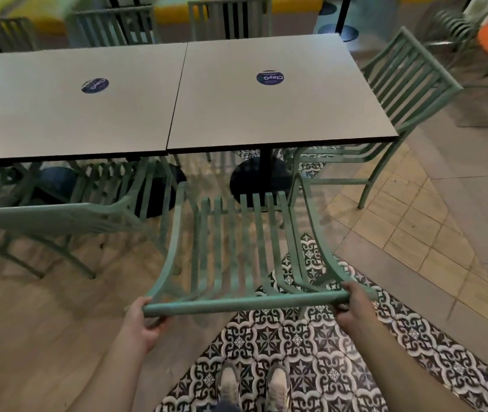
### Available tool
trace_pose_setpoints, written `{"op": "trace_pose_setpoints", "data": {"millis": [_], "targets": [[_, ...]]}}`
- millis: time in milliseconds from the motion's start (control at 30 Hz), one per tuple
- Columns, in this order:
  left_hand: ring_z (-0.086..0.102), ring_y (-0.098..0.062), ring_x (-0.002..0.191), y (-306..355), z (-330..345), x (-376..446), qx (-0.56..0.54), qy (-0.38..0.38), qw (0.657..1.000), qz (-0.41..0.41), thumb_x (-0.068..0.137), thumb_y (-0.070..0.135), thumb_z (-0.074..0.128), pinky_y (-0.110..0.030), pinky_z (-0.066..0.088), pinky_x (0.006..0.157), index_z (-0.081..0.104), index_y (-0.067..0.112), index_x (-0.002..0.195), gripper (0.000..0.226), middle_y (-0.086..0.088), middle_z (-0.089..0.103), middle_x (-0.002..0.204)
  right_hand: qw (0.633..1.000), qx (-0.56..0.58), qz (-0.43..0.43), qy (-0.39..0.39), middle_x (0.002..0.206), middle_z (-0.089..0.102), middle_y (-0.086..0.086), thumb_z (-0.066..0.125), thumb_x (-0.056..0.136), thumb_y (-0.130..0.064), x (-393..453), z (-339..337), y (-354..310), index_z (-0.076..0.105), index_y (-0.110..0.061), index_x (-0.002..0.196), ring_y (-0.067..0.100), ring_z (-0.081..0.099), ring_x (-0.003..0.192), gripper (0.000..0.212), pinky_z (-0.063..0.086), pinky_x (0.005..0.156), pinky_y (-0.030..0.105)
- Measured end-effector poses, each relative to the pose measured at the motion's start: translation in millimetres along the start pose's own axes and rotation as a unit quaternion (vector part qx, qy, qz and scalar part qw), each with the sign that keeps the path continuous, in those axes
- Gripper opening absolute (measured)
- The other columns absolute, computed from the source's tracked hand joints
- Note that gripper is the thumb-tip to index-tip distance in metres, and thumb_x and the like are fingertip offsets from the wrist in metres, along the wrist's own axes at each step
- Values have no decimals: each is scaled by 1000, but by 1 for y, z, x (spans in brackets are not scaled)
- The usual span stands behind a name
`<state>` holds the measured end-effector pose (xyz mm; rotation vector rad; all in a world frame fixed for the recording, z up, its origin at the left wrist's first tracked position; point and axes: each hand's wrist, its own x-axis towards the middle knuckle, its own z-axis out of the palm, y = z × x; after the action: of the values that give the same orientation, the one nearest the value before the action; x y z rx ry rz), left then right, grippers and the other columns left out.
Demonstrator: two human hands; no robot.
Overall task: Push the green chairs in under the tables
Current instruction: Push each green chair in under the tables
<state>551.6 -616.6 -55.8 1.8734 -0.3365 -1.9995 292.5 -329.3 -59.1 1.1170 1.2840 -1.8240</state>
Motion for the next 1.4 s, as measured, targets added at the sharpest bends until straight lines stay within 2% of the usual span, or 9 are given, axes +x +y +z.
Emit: {"op": "trace_pose_setpoints", "data": {"millis": [100, 233, 333, 467, 600, 733, 833, 1067, 1400], "targets": [[54, -31, 82, 2, 7, 1, -5, -3, 1000, -8, 94, 13, 44, -47, 53, 84, 50, 2, 87, 14, -17, 53, 91, 1000, -4, 2, 4, 122, 52, 20, 61, 86, -8, 4, 5, -5, 50, -4, 121, 30, 58, 104, 37, 56, 73, 37], [53, -29, 77, 13, 20, 6, -11, -4, 1000, -5, 94, 11, 42, -45, 42, 102, 49, 1, 84, 15, -18, 52, 90, 1000, -4, 10, -10, 115, 53, 21, 60, 89, -9, 9, 23, -13, 51, -5, 107, 30, 59, 97, 20, 57, 76, 35], [53, -29, 78, 25, 30, 11, -9, 7, 1000, 3, 93, 10, 42, -45, 43, 99, 47, 2, 83, 14, -18, 52, 87, 1000, -16, 8, -16, 108, 52, 22, 59, 90, -8, 16, 40, -17, 49, -5, 98, 31, 59, 91, 13, 61, 60, 36], [53, -34, 98, 44, 40, 23, -3, 7, 1000, 2, 93, 12, 46, -46, 44, 102, 48, 0, 85, 14, -20, 52, 88, 999, -25, 13, -24, 117, 51, 23, 60, 89, -7, 23, 60, -21, 52, -4, 98, 34, 57, 106, 12, 54, 89, 41], [52, -34, 101, 62, 54, 34, 2, 7, 1000, 0, 93, 12, 48, -46, 44, 102, 48, 0, 85, 15, -20, 51, 88, 999, -29, 9, -14, 120, 51, 24, 62, 88, -9, 31, 80, -23, 50, -3, 107, 35, 57, 106, 23, 60, 74, 40], [53, -33, 101, 77, 67, 44, 6, 8, 1000, -1, 93, 13, 48, -44, 45, 98, 48, 1, 86, 13, -19, 53, 93, 1000, -17, 19, -13, 115, 52, 24, 60, 88, -7, 36, 95, -25, 50, -4, 99, 34, 58, 104, 15, 55, 87, 41], [50, -32, 105, 85, 70, 50, 15, 23, 1000, -4, 93, 13, 48, -43, 46, 94, 47, 1, 86, 14, -20, 53, 101, 1000, -15, 14, 1, 101, 54, 16, 58, 89, -7, 40, 101, -20, 49, -5, 94, 27, 59, 87, 11, 59, 72, 38], [51, -30, 77, 83, 74, 49, 21, 32, 999, 8, 93, 10, 47, -44, 46, 93, 44, 3, 83, 12, -17, 49, 91, 1000, 2, 2, 1, 100, 53, 15, 56, 88, -4, 34, 103, -20, 50, -5, 90, 26, 57, 88, 6, 52, 93, 41], [52, -29, 78, 79, 77, 40, 16, 25, 1000, 6, 92, 10, 48, -41, 47, 89, 46, 4, 84, 10, -16, 49, 88, 1000, -11, 6, -16, 112, 57, 17, 57, 85, -4, 31, 100, -25, 53, -3, 99, 29, 60, 97, 14, 51, 96, 43]]}}
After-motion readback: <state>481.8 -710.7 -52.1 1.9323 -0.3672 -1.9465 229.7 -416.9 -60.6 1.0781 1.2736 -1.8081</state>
